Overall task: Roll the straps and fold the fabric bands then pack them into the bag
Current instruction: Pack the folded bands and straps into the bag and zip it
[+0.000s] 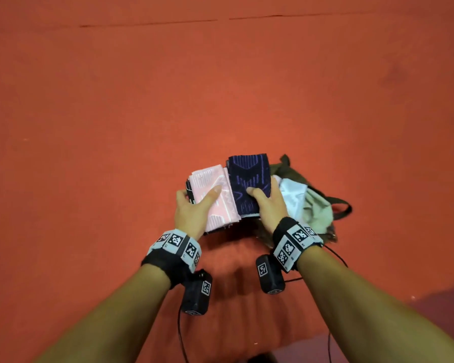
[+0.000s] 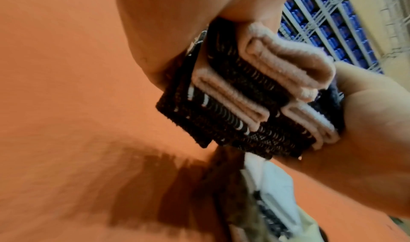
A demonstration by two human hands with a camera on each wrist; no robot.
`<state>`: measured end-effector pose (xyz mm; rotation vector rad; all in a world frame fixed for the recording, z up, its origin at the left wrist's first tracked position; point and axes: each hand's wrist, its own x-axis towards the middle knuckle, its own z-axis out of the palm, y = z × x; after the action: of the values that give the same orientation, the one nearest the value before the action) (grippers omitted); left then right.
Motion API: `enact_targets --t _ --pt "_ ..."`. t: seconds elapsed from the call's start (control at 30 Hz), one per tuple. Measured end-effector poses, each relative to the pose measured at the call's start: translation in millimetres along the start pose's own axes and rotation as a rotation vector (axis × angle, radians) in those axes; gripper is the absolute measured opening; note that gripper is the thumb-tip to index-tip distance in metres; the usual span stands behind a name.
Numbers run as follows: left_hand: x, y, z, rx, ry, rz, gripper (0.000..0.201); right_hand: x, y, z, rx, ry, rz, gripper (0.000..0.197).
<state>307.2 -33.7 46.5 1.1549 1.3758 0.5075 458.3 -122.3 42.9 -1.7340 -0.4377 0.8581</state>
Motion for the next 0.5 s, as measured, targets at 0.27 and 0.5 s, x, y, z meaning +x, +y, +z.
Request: enact_targets --t 0.27,0.5 --pt "-11 -5 107 -0.038 -0.007 -0.054 0.054 23 32 -133 0.148 0.512 0.141 0.041" --pt "-9 -74 101 -0.019 0.392 -0.296 0.051 33 87 -164 0.111 0.464 0.353 0.041"
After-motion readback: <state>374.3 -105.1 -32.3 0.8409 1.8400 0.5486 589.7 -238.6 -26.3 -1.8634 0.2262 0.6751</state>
